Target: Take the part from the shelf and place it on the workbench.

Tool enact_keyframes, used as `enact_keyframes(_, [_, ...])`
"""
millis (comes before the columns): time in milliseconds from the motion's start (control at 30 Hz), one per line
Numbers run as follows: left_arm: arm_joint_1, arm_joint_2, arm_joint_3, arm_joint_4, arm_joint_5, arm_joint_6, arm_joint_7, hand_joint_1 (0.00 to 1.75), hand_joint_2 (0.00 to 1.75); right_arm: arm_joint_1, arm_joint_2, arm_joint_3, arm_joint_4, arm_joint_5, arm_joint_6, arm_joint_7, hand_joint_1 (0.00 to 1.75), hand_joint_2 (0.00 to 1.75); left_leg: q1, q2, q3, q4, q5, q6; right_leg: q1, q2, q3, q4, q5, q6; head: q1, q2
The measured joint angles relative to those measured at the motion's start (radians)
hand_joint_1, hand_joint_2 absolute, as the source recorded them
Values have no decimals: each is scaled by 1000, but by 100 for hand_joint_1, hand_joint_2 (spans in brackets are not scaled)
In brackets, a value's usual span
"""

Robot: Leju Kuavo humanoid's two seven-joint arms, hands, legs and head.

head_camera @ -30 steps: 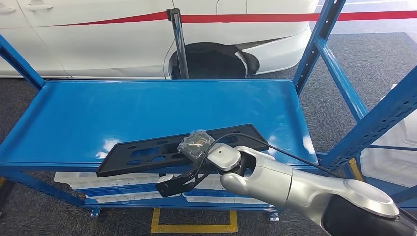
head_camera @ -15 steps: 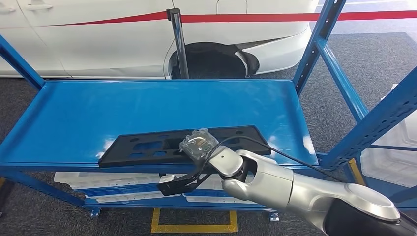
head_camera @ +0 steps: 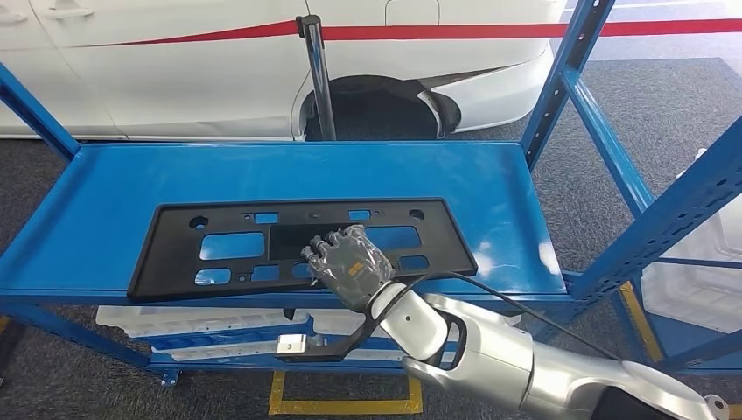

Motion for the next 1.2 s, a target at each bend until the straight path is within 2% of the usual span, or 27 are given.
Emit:
enact_keyframes(233, [-3,6,0,0,-12,-29,-9,0,175,23,-20,-23,-74,91,46,-26,175,175,-1,0,-1,2,-1,1,-2,0,1,-2,1,2,0,0])
enact_keyframes(333, [-5,9,-1,0,-10,-34,-5,0,175,27,-27,-29,-97,96,70,-34,175,175,0,1,13,-25,18,20,-6,-1,10,-20,12,15,0,0])
enact_keyframes(367, [-5,10,-1,0,-9,-36,-3,0,175,27,-29,-31,-104,96,75,-35,175,175,3,4,26,-50,32,28,-4,-1,10,-15,4,19,0,0])
enact_keyframes(400, [-5,9,-1,0,-9,-37,-2,0,175,27,-32,-33,-110,94,79,-36,175,175,8,7,38,-72,45,32,-4,-1,2,11,-18,24,1,0])
enact_keyframes(467, [-6,9,-2,0,-9,-38,-2,0,175,30,-39,-35,-118,86,87,-36,175,175,15,11,47,-92,56,34,-11,-2,-44,127,-89,36,3,0])
enact_keyframes(500, [-7,9,-2,0,-9,-39,-2,0,175,34,-43,-35,-120,81,92,-36,175,175,19,12,46,-91,57,32,-18,-2,-69,190,-117,44,3,0])
enact_keyframes(533, [-7,9,-2,0,-9,-39,-1,0,175,38,-47,-36,-121,75,95,-36,175,175,23,12,44,-89,56,28,-26,-3,-82,229,-128,53,4,0])
enact_keyframes(567, [-8,8,-2,0,-9,-40,-1,0,175,42,-51,-36,-122,69,98,-36,175,175,29,12,42,-84,54,22,-35,-4,-78,231,-121,63,4,0])
enact_keyframes(600, [-8,8,-2,0,-9,-41,-1,0,175,43,-54,-37,-123,65,99,-36,175,175,36,12,39,-76,51,12,-44,-6,-53,192,-96,75,4,0])
enact_keyframes(633, [-9,9,-2,0,-9,-42,-1,0,175,44,-57,-39,-125,61,100,-35,175,175,44,12,34,-63,44,0,-55,-9,-12,123,-68,90,4,0])
enact_keyframes(667, [-10,12,-2,0,-9,-43,-1,0,175,43,-58,-40,-128,59,101,-35,175,175,50,11,24,-49,37,-15,-59,-6,24,68,-49,101,5,0])
enact_keyframes(700, [-12,14,-2,1,-9,-44,-1,0,175,44,-59,-42,-131,57,102,-35,175,175,53,10,15,-33,29,-28,-61,-1,43,35,-34,102,5,0])
enact_keyframes(733, [-14,15,-2,1,-9,-44,-1,0,175,43,-60,-43,-134,56,103,-35,175,175,54,7,5,-18,23,-39,-62,5,49,22,-37,95,5,0])
enact_keyframes(767, [-15,16,-3,2,-9,-45,-1,0,175,44,-62,-45,-136,53,104,-34,175,175,54,4,-6,-8,22,-47,-58,12,38,36,-43,79,5,0])
enact_keyframes(800, [-15,14,-3,2,-9,-45,-1,0,175,44,-63,-46,-139,50,105,-33,175,175,57,2,-12,1,22,-52,-58,14,26,44,-45,62,4,0])
enact_keyframes(867, [-14,14,-3,2,-9,-45,-1,0,175,44,-64,-47,-143,38,108,-29,175,175,62,3,-29,23,7,-56,-54,12,10,51,-47,38,1,0])
enact_keyframes(900, [-14,15,-3,2,-9,-46,-1,0,175,44,-65,-48,-145,32,109,-27,175,175,62,6,-43,56,-20,-54,-51,11,3,52,-42,29,0,0])
enact_keyframes(933, [-15,15,-3,2,-10,-46,-1,0,175,44,-66,-49,-146,28,111,-25,175,175,59,8,-63,110,-59,-50,-47,9,-4,51,-37,21,-1,0])
enact_keyframes(1000, [-17,15,-3,2,-13,-46,0,0,175,44,-69,-51,-148,23,111,-19,175,175,45,11,-111,255,-147,-37,-35,6,-19,51,-26,9,-2,0])
enact_keyframes(1033, [-17,15,-3,2,-14,-46,0,0,175,45,-70,-52,-149,22,111,-16,175,175,36,10,-124,308,-173,-28,-27,5,-26,51,-20,4,-3,0])
enact_keyframes(1067, [-17,15,-3,2,-16,-45,1,0,175,45,-72,-52,-150,21,111,-15,175,175,25,10,-119,326,-181,-16,-19,5,-33,51,-15,0,-3,0])
enact_keyframes(1100, [-17,15,-4,2,-16,-45,2,0,175,45,-73,-52,-151,20,111,-13,175,175,14,10,-95,304,-169,-1,-11,5,-38,51,-9,-3,-3,0])
enact_keyframes(1200, [-16,16,-6,2,-23,-45,7,0,175,45,-76,-56,-156,19,110,-9,175,175,-25,13,33,106,-103,58,4,5,-44,48,7,-9,-2,0])
